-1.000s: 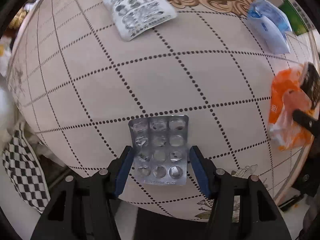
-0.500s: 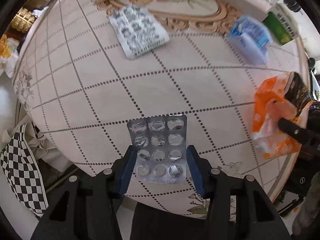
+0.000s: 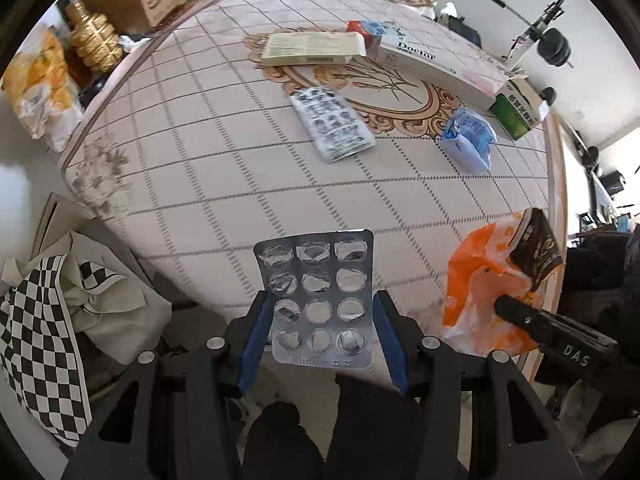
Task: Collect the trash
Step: 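Carry both items over the bin and open both tools to drop them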
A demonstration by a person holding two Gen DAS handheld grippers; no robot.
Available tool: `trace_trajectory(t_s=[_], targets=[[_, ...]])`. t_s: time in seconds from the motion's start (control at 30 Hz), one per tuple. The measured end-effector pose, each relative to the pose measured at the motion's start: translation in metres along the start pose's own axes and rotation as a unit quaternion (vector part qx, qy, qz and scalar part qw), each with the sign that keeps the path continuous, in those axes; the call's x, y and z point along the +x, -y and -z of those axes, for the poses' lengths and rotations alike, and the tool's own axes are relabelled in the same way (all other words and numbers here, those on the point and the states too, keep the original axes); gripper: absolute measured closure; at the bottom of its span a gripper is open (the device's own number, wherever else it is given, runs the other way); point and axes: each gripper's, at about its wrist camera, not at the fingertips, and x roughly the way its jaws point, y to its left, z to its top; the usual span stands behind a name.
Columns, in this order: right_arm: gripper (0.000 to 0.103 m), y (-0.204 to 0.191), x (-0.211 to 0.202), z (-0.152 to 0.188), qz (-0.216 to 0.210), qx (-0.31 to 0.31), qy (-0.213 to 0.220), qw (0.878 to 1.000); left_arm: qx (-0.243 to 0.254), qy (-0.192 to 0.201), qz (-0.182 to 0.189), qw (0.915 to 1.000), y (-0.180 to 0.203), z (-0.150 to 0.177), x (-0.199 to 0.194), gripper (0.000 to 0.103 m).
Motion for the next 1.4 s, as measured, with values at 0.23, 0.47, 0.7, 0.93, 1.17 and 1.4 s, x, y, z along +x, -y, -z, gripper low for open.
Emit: trace_trajectory(t_s=[0.23, 0.47, 0.7, 0.93, 1.17, 1.4], targets=[[0.079, -0.058, 0.026, 0.104, -0.004, 0.026, -0.007, 1.0, 0.006, -0.007, 0.031, 0.9995, -0.085, 0.074, -0.001, 0.055], [0.08, -0.101, 0.126, 0.197, 0.003, 0.04, -0.087, 0.995, -0.041, -0.09, 0.036, 0.9945, -0.169, 0.141, 0.079, 0.055], [0.08, -0.07, 0.275, 0.219, 0.051, 0.069, -0.121, 0.989, -0.106, -0.146, 0.065, 0.9814, -0.217, 0.158, 0.238, 0.055], [0.079, -0.02, 0.408, 0.188, 0.061, 0.088, -0.109, 0.988, -0.139, -0.164, 0.106, 0.9709, -0.235, 0.14, 0.389, 0.055], [0.076, 0.01, 0.508, 0.152, 0.054, 0.074, -0.123, 0.988, -0.134, -0.199, 0.134, 0.9616, -0.244, 0.134, 0.467, 0.037], [0.005, 0.016, 0.532, 0.148, 0.067, 0.025, -0.117, 0.991, -0.121, -0.164, 0.041, 0.9783, -0.261, 0.149, 0.45, 0.007]])
